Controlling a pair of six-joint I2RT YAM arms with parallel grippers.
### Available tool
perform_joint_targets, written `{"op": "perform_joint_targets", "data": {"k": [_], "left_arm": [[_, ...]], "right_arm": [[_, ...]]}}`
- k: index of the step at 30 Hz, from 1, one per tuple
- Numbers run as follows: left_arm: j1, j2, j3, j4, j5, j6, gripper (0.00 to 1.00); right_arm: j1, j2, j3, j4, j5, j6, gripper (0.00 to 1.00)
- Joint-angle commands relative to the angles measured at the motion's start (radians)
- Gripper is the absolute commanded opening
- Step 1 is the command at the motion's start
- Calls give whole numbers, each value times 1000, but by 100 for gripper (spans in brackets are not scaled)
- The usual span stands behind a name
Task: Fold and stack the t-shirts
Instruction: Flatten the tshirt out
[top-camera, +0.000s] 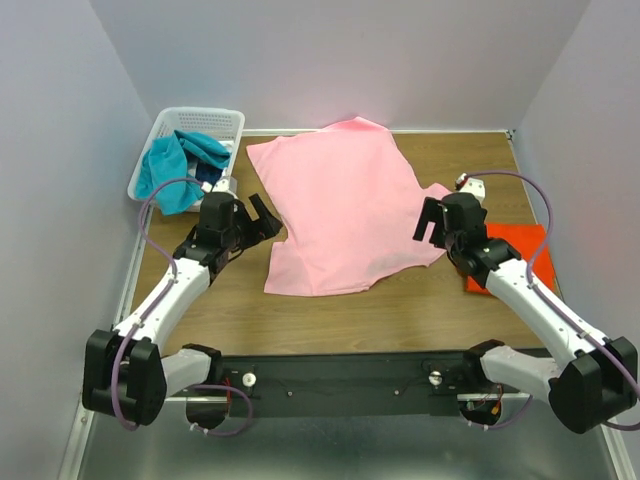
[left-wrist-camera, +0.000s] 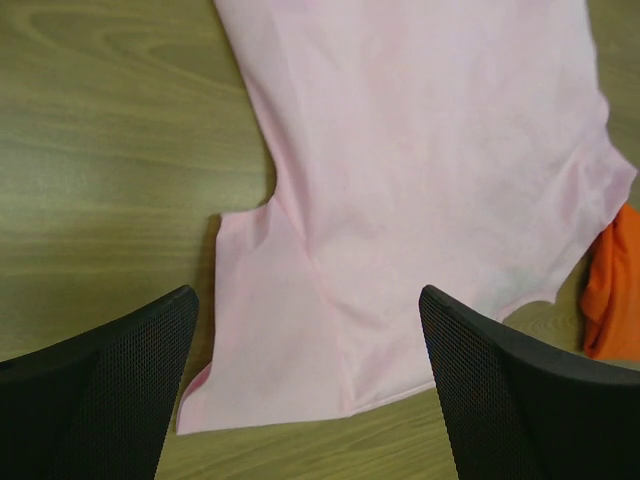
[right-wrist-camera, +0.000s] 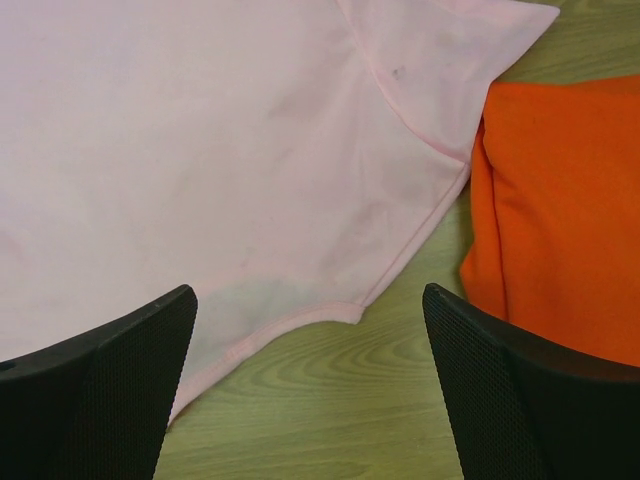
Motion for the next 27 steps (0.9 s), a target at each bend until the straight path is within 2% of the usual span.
{"op": "perform_joint_targets", "data": {"k": [1, 8, 13, 17, 25, 27], "left_arm": [[-7, -1, 63, 16, -51, 6, 98], [-15, 128, 194, 48, -54, 51, 98], [-29, 298, 321, 74, -42, 79, 98], [-35, 497, 487, 85, -22, 111, 98], [-36, 835, 853, -47, -90, 135, 98], [-36, 911, 898, -67, -106, 131, 98]], "right_arm": [[-5, -17, 35, -36, -47, 23, 100], [-5, 32, 52, -35, -35, 56, 100], [-5, 94, 58, -35, -49, 109, 100], [-5, 169, 60, -35, -64, 135, 100], [-8, 276, 37, -27, -90, 205, 100], [-10, 316, 35, -9, -89, 221, 100]]}}
